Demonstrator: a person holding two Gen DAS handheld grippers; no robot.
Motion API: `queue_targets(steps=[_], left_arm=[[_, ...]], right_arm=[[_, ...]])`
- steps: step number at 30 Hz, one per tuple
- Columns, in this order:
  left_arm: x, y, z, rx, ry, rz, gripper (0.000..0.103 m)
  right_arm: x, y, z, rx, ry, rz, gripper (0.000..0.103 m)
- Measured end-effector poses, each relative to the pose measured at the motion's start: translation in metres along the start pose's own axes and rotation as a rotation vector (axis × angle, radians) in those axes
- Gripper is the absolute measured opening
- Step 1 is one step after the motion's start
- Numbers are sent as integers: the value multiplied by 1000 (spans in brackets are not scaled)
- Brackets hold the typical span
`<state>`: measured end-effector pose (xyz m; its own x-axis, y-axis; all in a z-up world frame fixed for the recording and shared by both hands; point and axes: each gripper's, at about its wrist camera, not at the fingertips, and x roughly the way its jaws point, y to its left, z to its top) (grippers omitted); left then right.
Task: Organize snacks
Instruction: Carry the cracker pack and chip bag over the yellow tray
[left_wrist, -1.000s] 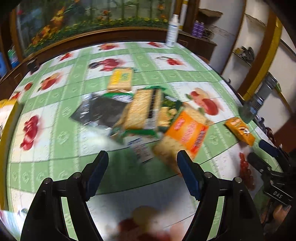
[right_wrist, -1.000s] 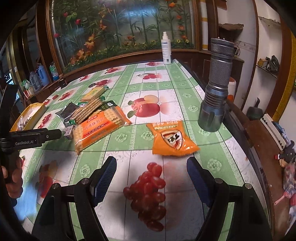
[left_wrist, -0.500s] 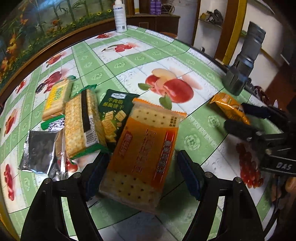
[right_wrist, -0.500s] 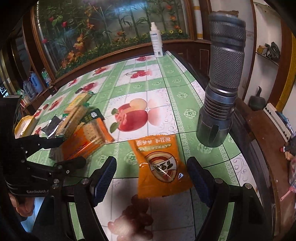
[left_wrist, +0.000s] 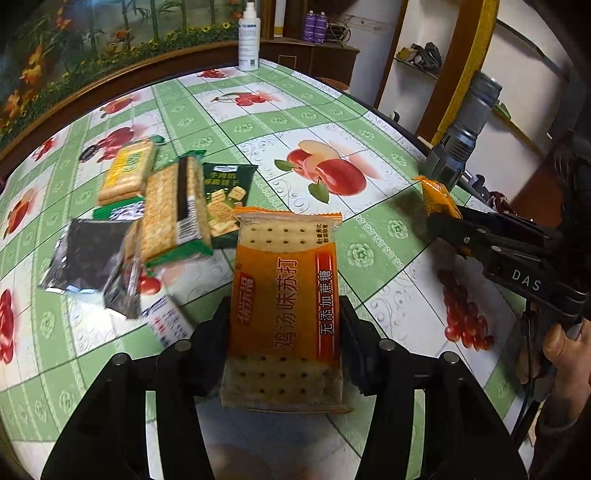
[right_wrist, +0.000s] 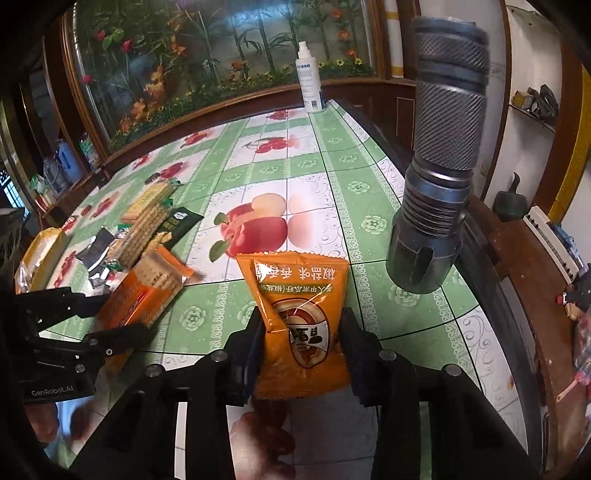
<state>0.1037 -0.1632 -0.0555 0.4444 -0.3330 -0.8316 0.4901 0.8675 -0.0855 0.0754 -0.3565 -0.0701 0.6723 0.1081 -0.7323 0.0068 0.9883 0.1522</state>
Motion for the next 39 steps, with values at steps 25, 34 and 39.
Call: queue_targets(steps=[25,34,39], left_arm=[[-103,129,-86,-376,-138,271,52],[-116,149,-103,-422,-151,296,52],[-124,163,-111,-453,-159,319,52]], right_arm=[[-21,144,-3,-179,-12,275,39],[-13,184,-4,-234,15,322,39],[-7,204,-5,-255,34,354,39]])
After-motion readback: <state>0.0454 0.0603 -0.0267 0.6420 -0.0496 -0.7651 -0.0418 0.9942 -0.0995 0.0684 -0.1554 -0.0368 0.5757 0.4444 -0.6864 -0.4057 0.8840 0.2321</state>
